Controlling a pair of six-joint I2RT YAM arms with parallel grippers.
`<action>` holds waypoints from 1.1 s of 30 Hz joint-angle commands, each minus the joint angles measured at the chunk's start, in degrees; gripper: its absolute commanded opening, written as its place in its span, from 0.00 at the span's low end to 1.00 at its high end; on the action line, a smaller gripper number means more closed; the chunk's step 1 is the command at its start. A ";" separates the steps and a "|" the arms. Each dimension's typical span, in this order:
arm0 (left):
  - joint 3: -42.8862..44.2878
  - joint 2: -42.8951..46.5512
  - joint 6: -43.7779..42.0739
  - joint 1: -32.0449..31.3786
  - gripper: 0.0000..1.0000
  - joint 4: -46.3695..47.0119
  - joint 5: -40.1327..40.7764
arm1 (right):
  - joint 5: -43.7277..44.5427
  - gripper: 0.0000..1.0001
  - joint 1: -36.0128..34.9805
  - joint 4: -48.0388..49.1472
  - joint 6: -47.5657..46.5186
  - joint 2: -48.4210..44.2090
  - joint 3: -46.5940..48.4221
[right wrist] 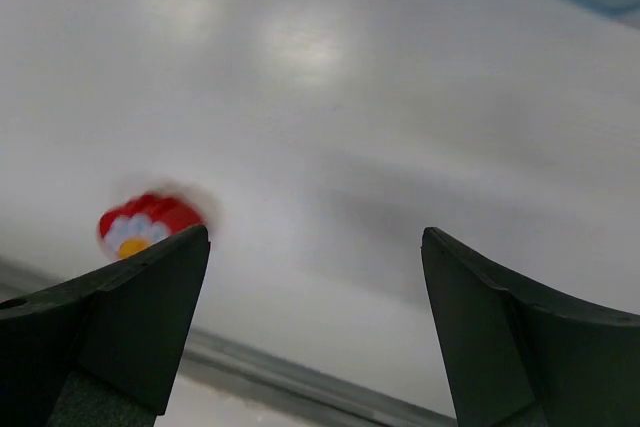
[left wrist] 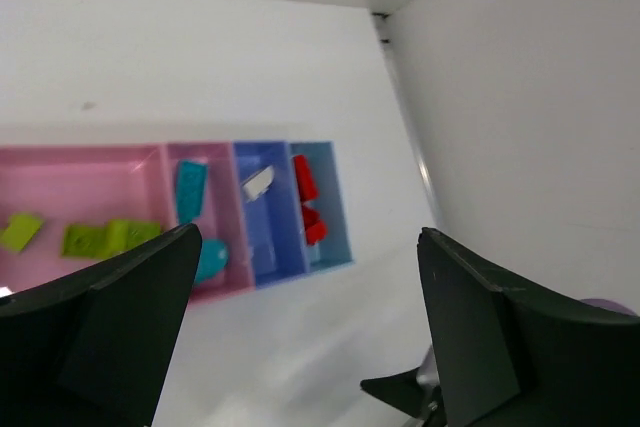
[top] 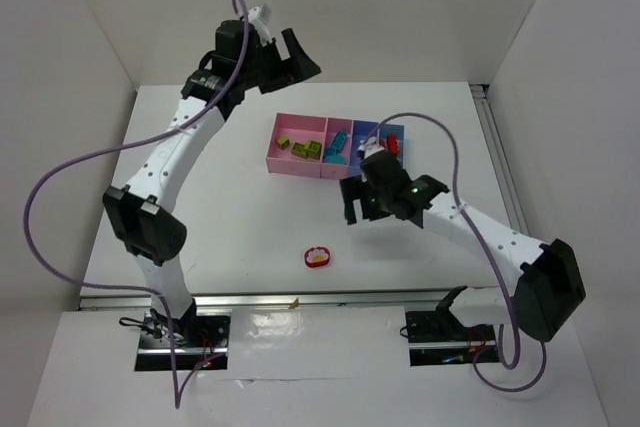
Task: Sort the legos into containers by color
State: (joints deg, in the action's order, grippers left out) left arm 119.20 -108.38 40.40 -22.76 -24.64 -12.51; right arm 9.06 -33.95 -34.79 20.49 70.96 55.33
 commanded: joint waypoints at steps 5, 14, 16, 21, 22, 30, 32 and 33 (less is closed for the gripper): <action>-13.63 10.99 -3.22 2.46 1.00 -8.32 -0.30 | -9.51 0.94 -17.62 1.49 -7.39 9.01 3.55; -15.40 13.81 -2.61 4.48 1.00 -7.00 -5.50 | -5.46 0.96 -26.68 -4.15 -13.63 20.53 7.86; -14.87 13.19 -2.61 5.00 1.00 -6.21 -6.91 | -4.93 0.96 -26.69 -3.45 -14.33 22.81 8.39; -13.46 11.35 -1.47 5.62 1.00 -5.68 -8.84 | -2.20 0.98 -26.69 -2.93 -14.87 29.74 11.72; -12.94 10.82 -1.47 5.63 1.00 -5.68 -8.84 | -1.33 0.98 -26.69 -2.14 -14.87 30.46 11.73; -14.17 11.34 -2.52 8.43 1.00 -5.68 -10.87 | -1.58 0.84 -20.72 2.00 -14.34 32.23 12.18; -15.48 11.35 -2.52 8.44 1.00 -5.68 -10.25 | -2.73 0.80 -17.91 2.79 -15.83 30.65 10.77; -15.49 11.35 -2.52 8.44 1.00 -5.68 -10.25 | -3.51 0.80 -16.68 3.40 -16.35 30.12 10.07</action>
State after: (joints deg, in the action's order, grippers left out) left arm 103.77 -97.73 39.00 -14.55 -32.10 -21.74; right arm 6.42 -53.84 -34.48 5.82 103.72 65.89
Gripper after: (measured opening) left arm 1.000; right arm 0.806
